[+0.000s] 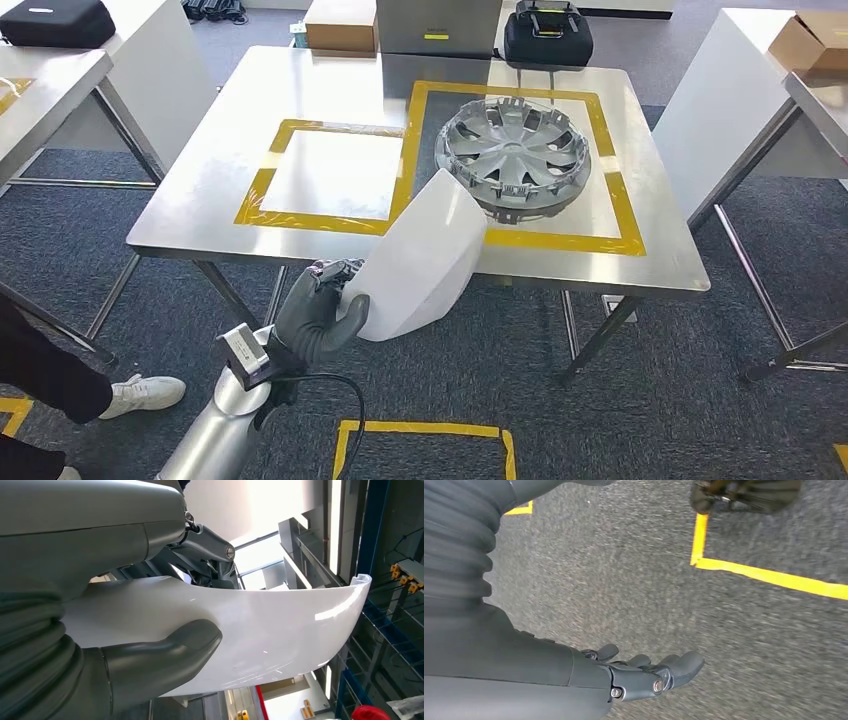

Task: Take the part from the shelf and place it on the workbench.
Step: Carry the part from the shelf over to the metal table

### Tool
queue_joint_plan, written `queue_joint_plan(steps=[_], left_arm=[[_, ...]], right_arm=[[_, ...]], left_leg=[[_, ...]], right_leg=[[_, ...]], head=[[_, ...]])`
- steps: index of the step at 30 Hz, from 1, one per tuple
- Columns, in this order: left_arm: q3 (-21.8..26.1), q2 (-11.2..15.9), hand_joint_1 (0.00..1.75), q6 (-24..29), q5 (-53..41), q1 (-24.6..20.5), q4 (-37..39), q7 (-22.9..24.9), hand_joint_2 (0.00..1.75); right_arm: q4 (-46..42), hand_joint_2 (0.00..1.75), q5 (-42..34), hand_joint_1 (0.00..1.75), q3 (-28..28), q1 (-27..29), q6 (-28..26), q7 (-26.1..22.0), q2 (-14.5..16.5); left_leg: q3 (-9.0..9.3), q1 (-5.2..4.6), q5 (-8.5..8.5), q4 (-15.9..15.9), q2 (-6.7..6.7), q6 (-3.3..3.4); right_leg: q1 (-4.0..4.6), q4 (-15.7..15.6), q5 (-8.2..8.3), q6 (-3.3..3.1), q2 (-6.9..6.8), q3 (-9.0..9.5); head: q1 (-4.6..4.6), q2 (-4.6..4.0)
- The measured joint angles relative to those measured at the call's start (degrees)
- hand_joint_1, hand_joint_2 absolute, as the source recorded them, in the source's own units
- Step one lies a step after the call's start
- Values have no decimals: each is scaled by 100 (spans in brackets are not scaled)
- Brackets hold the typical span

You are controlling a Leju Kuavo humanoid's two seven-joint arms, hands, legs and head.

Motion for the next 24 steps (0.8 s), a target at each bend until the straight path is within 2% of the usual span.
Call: queue_joint_plan(steps=[1, 2, 3, 4, 5, 7, 8, 9, 10, 12, 13, 14, 15, 16, 18, 19, 20, 22, 24], left_arm=[[2, 4, 175, 20, -10, 21, -36, -4, 175], [4, 8, 175, 38, -22, 39, -71, -7, 175], [7, 13, 175, 58, -37, 61, -106, -9, 175], [12, 17, 175, 74, -53, 84, -144, -11, 175], [20, 22, 175, 89, -67, 106, -183, -15, 175], [42, 26, 175, 114, -90, 132, -273, -22, 175], [53, 28, 175, 123, -98, 132, -306, -24, 175], [67, 29, 175, 133, -108, 132, -331, -24, 175], [81, 31, 175, 142, -116, 139, -343, -24, 175], [110, 38, 175, 149, -128, 153, -349, -23, 175], [122, 42, 175, 150, -133, 160, -349, -22, 175], [132, 45, 175, 150, -139, 161, -349, -22, 175], [138, 49, 175, 150, -142, 161, -349, -22, 175], [143, 52, 175, 150, -145, 161, -349, -22, 175], [148, 62, 175, 150, -150, 162, -345, -22, 175], [149, 67, 175, 151, -155, 165, -342, -22, 175], [152, 70, 175, 151, -159, 169, -339, -22, 175], [155, 68, 175, 152, -171, 165, -345, -22, 175], [156, 49, 175, 155, -187, 146, -367, -26, 175]], right_arm=[[0, 175, 10, 0, 0, 2, 4, 9, 0], [1, 175, 15, 0, 0, 6, 9, 22, 1], [2, 175, 16, 0, 0, 6, 16, 37, 2], [3, 175, 17, 0, 0, 4, 22, 51, 3], [4, 175, 17, 0, 0, -1, 28, 62, 5], [4, 175, 16, 0, -1, -19, 31, 80, 9], [4, 175, 16, 0, -2, -24, 28, 87, 12], [4, 175, 15, 0, -5, -27, 22, 99, 14], [4, 175, 13, 0, -10, -27, 16, 112, 14], [4, 175, 10, 0, -20, -25, 5, 130, 13], [4, 175, 9, 0, -23, -22, 4, 133, 13], [4, 175, 9, 0, -24, -20, 4, 134, 14], [4, 175, 9, 0, -25, -18, 4, 134, 14], [4, 175, 9, 0, -26, -18, 4, 133, 15], [9, 175, 9, 0, -27, -19, 3, 133, 26], [11, 175, 8, 0, -27, -22, 1, 138, 30], [13, 175, 8, 0, -28, -22, 0, 142, 34], [13, 175, 3, 0, -32, -29, -4, 143, 32], [13, 175, -13, 0, -39, -38, -10, 133, 35]], left_leg=[[87, 4, -79, -1, 6, -21], [176, 1, -161, 11, 10, -44], [239, -8, -240, 12, 13, -76], [291, -18, -310, -3, 18, -112], [344, -28, -339, 9, 18, -156], [379, -24, -313, 102, 27, -242], [314, -19, -260, 293, 30, -277], [166, -12, -249, 563, 33, -302], [-57, -6, -307, 907, 35, -317], [-554, -6, -658, 1509, 34, -321], [-731, -6, -851, 1633, 34, -315], [-831, -7, -944, 1603, 34, -305], [-850, -8, -871, 1414, 34, -288], [-817, -13, -613, 1094, 34, -260], [-751, -41, 128, 398, 27, -193], [-730, -55, 395, 192, 22, -167], [-727, -64, 526, 111, 15, -154], [-690, -50, 533, 107, 5, -126], [-642, -20, 510, 66, 8, -70]], right_leg=[[-8, -355, 278, 1, -17, 62], [-12, -749, 656, -5, -46, 129], [-5, -1039, 965, -32, -79, 188], [5, -1215, 1171, -72, -102, 226], [10, -1289, 1243, -125, -115, 247], [8, -1295, 1184, -236, -95, 349], [-1, -1311, 1152, -283, -86, 417], [-2, -1318, 1113, -320, -79, 494], [-1, -1326, 1059, -346, -74, 562], [10, -1327, 942, -370, -60, 693], [18, -1326, 885, -375, -48, 764], [25, -1325, 826, -376, -34, 842], [32, -1325, 767, -375, -20, 926], [38, -1324, 702, -371, -9, 1012], [54, -1307, 579, -346, 16, 1116], [63, -1293, 524, -321, 28, 1136], [70, -1283, 478, -290, 39, 1144], [77, -1278, 397, -220, 44, 1179], [71, -1078, 251, -150, 27, 1106]], head=[[4, 0], [14, 0], [25, 0], [28, 0], [31, 0], [12, 0], [1, 0], [-16, 0], [-33, 0], [-64, 0], [-73, 0], [-80, 0], [-87, 0], [-96, 0], [-111, 0], [-117, 0], [-117, 0], [-115, 0], [-93, 0]])
